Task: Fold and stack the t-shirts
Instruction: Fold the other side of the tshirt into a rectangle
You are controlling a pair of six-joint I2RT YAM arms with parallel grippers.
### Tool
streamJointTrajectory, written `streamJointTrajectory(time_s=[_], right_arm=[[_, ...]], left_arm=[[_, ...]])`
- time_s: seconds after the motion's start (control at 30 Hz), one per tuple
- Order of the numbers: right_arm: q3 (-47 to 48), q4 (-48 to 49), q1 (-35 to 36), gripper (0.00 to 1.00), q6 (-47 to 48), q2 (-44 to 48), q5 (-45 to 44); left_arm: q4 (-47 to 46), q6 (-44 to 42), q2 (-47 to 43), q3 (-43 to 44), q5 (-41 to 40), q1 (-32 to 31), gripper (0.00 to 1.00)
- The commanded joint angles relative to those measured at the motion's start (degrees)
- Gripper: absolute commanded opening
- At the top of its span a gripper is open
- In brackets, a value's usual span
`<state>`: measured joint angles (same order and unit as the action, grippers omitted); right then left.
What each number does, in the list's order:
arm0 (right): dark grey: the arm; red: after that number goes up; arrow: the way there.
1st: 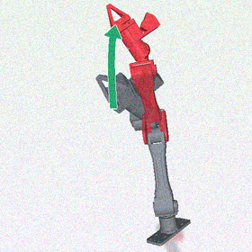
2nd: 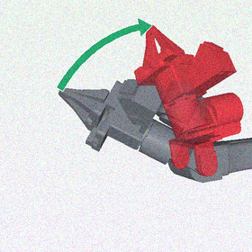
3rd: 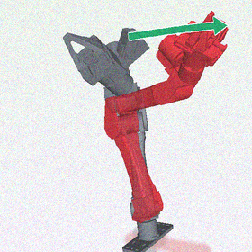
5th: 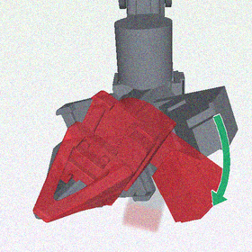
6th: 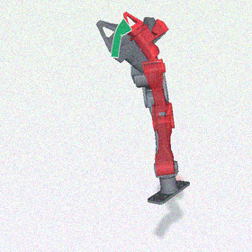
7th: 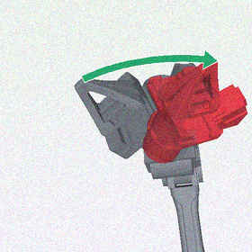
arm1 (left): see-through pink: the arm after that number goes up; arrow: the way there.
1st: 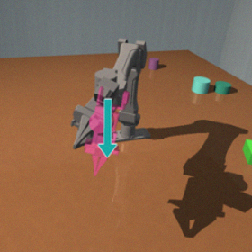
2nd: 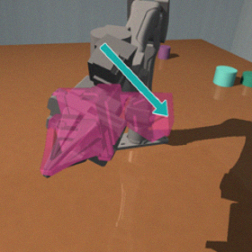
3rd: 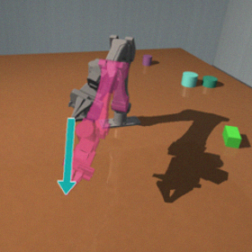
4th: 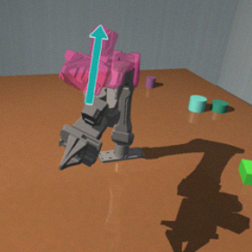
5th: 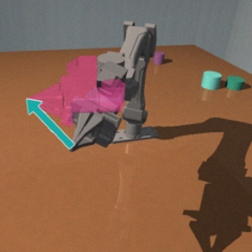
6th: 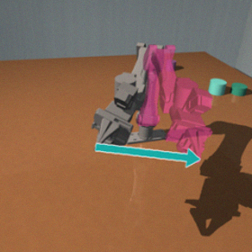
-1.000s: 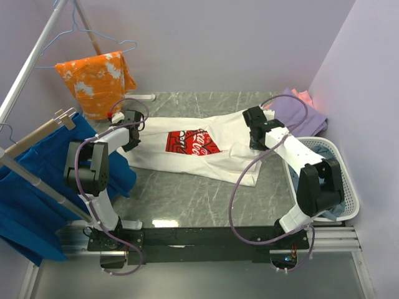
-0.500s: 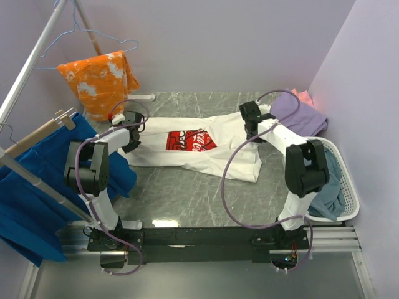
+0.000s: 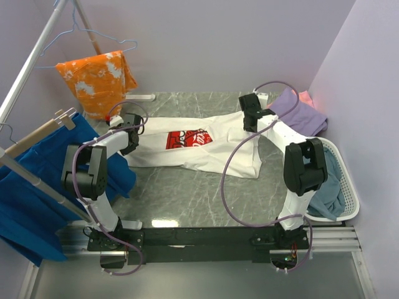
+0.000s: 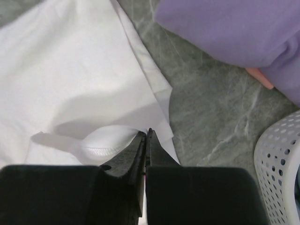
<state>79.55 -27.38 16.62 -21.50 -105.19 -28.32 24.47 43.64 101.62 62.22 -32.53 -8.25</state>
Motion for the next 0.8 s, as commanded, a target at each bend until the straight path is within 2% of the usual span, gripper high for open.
streamJointTrajectory(time_s=[0.0, 0.1, 0.23, 0.27, 0.3, 0.33, 0.37, 0.4, 0.47, 0.57, 0.63, 0.77], right_arm=[[6.3, 3.2, 0.2, 0.0, 1.1, -1.3, 0.4], [7.2, 3.9, 0.3, 0.0, 2.1, -2.4, 1.6], [10.1, 2.6, 0.3, 0.0, 3.3, -5.4, 3.2], [13.1, 0.9, 0.3, 0.08, 3.3, -8.1, 2.8], [14.9, -0.9, 0.2, 0.35, 3.0, -9.4, 1.9], [16.2, -4.3, 0.2, 0.47, 1.9, -10.4, 0.6], [15.9, -4.6, 0.2, 0.6, 1.7, -10.6, -0.8], [14.9, -4.1, 0.2, 0.76, 1.5, -9.7, -1.6], [9.0, -1.5, 0.3, 0.77, 1.2, -4.2, -2.2], [3.0, 1.1, 0.4, 0.77, 0.5, 3.0, -0.7], [1.3, 0.7, 0.9, 0.76, 0.5, 5.2, 3.9], [0.2, 0.1, 3.9, 0.76, 0.6, 6.1, 8.6]], left_arm=[[1.5, 2.1, -3.0, -0.4, -4.5, 0.0, 0.01], [0.1, 1.3, -4.7, -2.4, -4.3, 0.0, 0.01], [0.8, 1.1, -2.8, -0.5, -4.4, 0.0, 0.01], [0.8, 0.8, -2.0, -0.4, -4.1, 0.0, 0.03], [1.0, 0.8, -1.6, -0.1, -4.2, 0.0, 0.07], [1.2, 0.9, -1.3, 0.4, -4.4, 0.0, 0.13], [1.2, 0.8, -1.2, 0.4, -4.6, 0.0, 0.31], [1.2, 0.7, -1.2, 0.5, -5.5, 0.0, 0.42], [0.4, 0.5, -2.0, 0.2, -6.2, 0.0, 0.57], [-0.4, 0.7, -4.1, -0.6, -7.0, 0.0, 0.61], [-1.5, 0.7, -5.6, -1.2, -6.9, 0.0, 0.66], [-2.5, 0.9, -6.3, -0.8, -6.9, 0.0, 0.64]])
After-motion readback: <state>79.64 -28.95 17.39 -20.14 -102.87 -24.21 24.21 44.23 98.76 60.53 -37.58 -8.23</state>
